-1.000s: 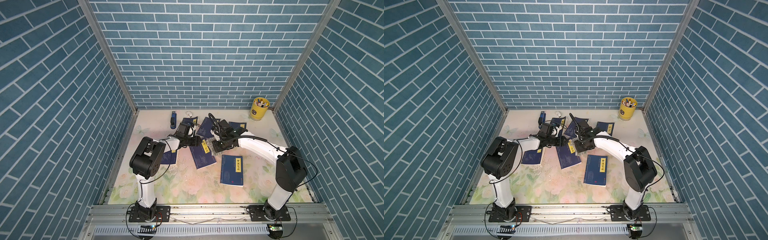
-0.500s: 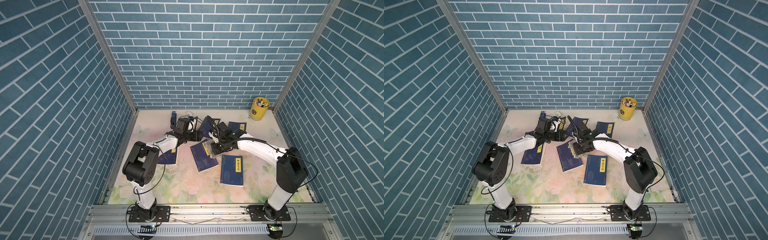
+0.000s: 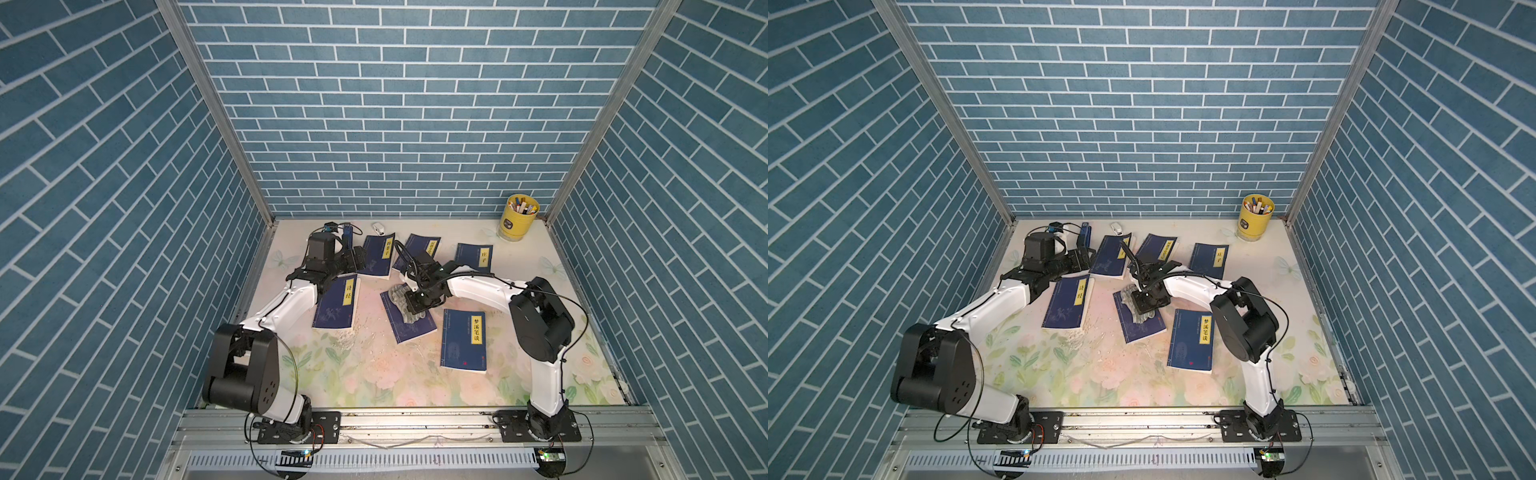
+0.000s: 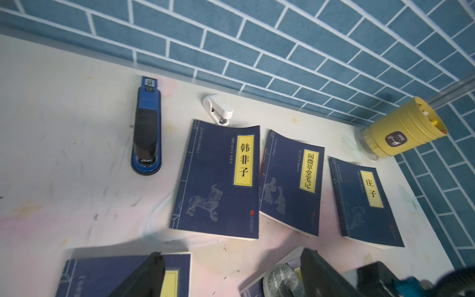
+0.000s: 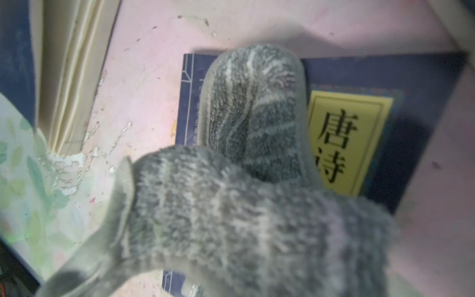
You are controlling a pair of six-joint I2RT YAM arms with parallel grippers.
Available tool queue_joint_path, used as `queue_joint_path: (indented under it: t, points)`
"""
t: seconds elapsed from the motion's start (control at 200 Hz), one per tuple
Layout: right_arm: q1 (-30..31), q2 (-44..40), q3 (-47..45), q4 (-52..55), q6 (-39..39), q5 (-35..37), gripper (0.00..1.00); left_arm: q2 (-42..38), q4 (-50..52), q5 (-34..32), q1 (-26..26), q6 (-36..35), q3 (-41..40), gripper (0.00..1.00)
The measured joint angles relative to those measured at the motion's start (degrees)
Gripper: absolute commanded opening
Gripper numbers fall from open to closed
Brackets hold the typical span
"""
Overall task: Wipe the cover of the book
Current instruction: Move the book to the center of the board, then wipe the dirt from the cover of the book.
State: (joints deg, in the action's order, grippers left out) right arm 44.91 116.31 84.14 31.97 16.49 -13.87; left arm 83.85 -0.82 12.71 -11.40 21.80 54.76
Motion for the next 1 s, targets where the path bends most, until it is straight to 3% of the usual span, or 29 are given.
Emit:
queue_joint_path:
  t: [0.23,0.36,0.455,0.77,0.9,1.0]
  points:
    - [-0.6,7.2,9.4,0.9,-0.9,-1.0,0.00,-5.2,0.5,-2.7,1.3,-0.1,-3.7,0.92]
    - [-0.5,8.0,10.1,1.0,-1.4,-1.0,0.00,-5.3,0.5,-3.3,1.6,0.3,-4.0,0.93]
    - [0.2,6.6,7.2,-0.4,-1.3,-0.9,0.00,-5.3,0.5,-3.6,1.6,0.6,-4.0,0.92]
    - [6.5,-8.0,-14.4,-5.2,3.5,-1.0,0.00,-3.5,-0.5,-3.9,1.7,1.4,-4.0,0.93]
    - [6.2,-8.0,-14.5,-5.3,4.6,-1.7,0.00,-2.1,-0.5,-3.8,1.7,1.6,-4.0,0.92]
    - [5.1,-4.3,-9.3,-3.8,4.4,-2.3,0.00,-1.9,-0.5,-3.7,1.7,1.7,-4.0,0.92]
